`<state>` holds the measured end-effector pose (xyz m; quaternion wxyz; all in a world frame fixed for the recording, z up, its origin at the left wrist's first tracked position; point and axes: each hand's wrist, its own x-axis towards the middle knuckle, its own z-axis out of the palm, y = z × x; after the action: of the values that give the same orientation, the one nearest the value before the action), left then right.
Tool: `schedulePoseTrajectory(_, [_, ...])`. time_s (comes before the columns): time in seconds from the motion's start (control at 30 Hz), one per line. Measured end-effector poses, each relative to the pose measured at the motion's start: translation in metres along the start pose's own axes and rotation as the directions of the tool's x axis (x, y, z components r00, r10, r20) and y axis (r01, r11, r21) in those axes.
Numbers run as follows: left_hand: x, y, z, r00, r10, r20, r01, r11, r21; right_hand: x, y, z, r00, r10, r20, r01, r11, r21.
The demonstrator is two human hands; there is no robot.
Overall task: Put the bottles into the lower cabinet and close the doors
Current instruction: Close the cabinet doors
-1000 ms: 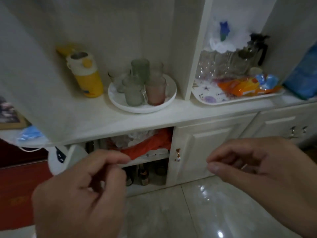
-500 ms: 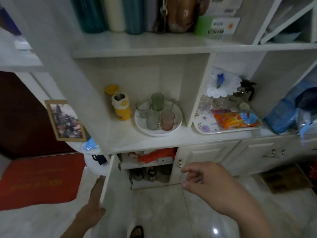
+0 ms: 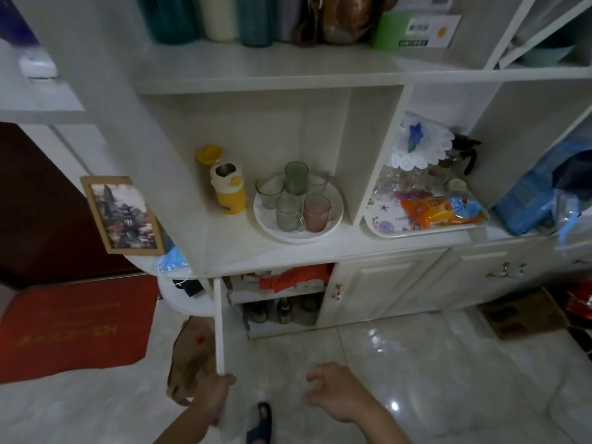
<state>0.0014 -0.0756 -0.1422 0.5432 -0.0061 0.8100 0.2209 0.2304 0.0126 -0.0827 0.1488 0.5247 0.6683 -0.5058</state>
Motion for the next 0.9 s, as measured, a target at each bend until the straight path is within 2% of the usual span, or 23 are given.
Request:
schedulePoseTrajectory(0.13, [-0.017, 0.023, 0.030, 0.982, -0.099, 0.161, 0.113, 0.990, -0.079, 0.011, 0.015, 0.018, 0.994, 0.095, 0.051, -0.100, 0.989, 0.108])
schedulePoseTrajectory(0.27, [-0.017, 0.044, 0.060, 0.968, -0.030, 0.249, 0.060, 0.992, -0.115, 0.023, 0.019, 0.020, 0.958, 0.266, 0.111, -0.287, 0.914, 0.286])
schedulePoseTrajectory(0.37, [-0.016, 0.060, 0.077, 0.955, 0.038, 0.294, 0.005, 0.990, -0.143, 0.038, 0.021, 0.022, 0.917, 0.383, 0.112, -0.382, 0.763, 0.521])
schedulePoseTrajectory(0.47, [-0.008, 0.079, 0.091, 0.938, 0.075, 0.338, -0.033, 0.991, -0.127, 0.055, 0.014, 0.021, 0.890, 0.442, 0.108, -0.370, 0.566, 0.737])
schedulePoseTrajectory(0.57, [0.000, 0.102, 0.102, 0.948, 0.099, 0.303, -0.075, 0.993, -0.091, 0.072, 0.007, 0.013, 0.888, 0.460, 0.023, -0.249, 0.435, 0.865])
schedulePoseTrajectory(0.67, [0.011, 0.123, 0.112, 0.970, 0.091, 0.224, -0.061, 0.989, -0.137, 0.092, 0.002, 0.000, 0.879, 0.475, -0.048, -0.094, 0.272, 0.958])
schedulePoseTrajectory(0.8, [0.027, 0.138, 0.124, 0.997, 0.067, 0.039, -0.048, 0.931, -0.362, 0.121, 0.001, -0.025, 0.870, 0.492, -0.020, 0.014, 0.015, 1.000])
schedulePoseTrajectory(0.9, [0.032, 0.149, 0.126, 0.998, 0.052, -0.047, -0.069, 0.865, -0.497, 0.137, 0.001, -0.044, 0.883, 0.469, 0.031, -0.004, -0.057, 0.998])
